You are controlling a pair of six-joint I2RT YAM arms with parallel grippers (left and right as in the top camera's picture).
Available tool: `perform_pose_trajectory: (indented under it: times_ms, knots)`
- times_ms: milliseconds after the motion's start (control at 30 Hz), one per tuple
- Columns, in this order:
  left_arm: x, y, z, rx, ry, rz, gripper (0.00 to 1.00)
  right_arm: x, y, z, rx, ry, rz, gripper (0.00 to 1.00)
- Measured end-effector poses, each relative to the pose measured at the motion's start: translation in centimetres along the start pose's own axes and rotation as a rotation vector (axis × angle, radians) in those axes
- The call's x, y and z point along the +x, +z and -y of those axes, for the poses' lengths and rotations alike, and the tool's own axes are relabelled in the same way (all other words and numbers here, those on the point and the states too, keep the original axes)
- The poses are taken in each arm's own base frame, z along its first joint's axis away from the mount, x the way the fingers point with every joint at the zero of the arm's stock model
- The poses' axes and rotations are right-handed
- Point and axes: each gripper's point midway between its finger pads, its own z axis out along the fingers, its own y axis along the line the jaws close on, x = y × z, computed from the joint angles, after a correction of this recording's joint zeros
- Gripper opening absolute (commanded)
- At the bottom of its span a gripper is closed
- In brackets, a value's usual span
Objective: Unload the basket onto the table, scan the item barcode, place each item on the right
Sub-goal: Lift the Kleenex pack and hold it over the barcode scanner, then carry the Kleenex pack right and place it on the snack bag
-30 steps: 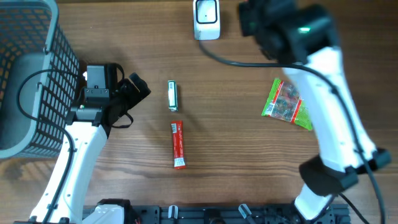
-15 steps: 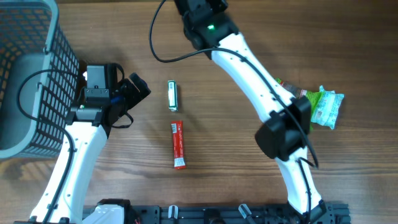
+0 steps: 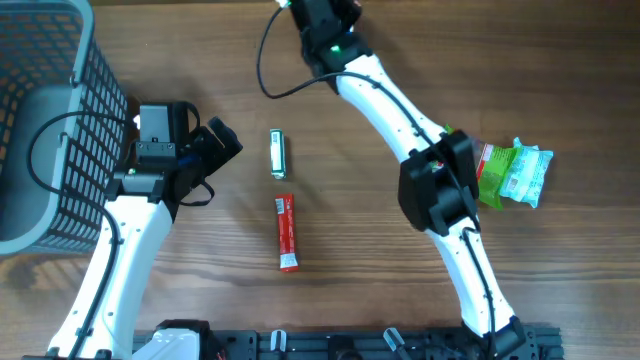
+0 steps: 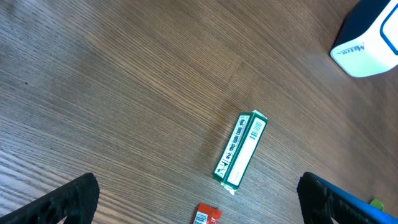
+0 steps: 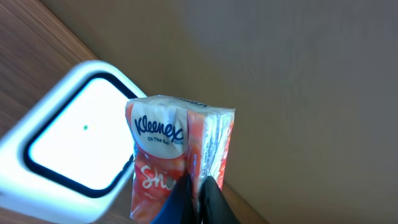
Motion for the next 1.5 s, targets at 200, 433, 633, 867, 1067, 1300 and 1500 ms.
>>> perform_pose_trajectory:
  times_ms: [200,433,633,867,1067,1300,1500]
  knots:
    - [0.0,0.0,0.0,0.0,0.0,0.0,1.0,0.9,1.6,-1.8,-0.036,-0.014,-0.005,0.04]
    - [0.0,0.0,0.0,0.0,0.0,0.0,1.0,0.9,2.0,-3.8,-0.063,-0.055,0.003,0.04]
    - [0.0,0.0,0.0,0.0,0.0,0.0,1.0,0.1,2.0,-3.2,-0.037,-0.047,0.032,0.04]
    - [0.0,0.0,0.0,0.0,0.0,0.0,1.0,1.4,1.2,-4.5,-0.128,-0.027,-0.013,0.04]
    - [0.0,0.0,0.0,0.0,0.0,0.0,1.0,0.6,-6.1,2.5,-0.204,0.145,-0.014,0.04]
    - [0.0,0.0,0.0,0.0,0.0,0.0,1.0,4.9,-18.9,12.1,-0.262,0.35,-0.104,0.04]
    - [0.0,0.0,0.0,0.0,0.0,0.0,1.0,12.5,-22.1,9.3,-0.477,0.4,-0.394,0.04]
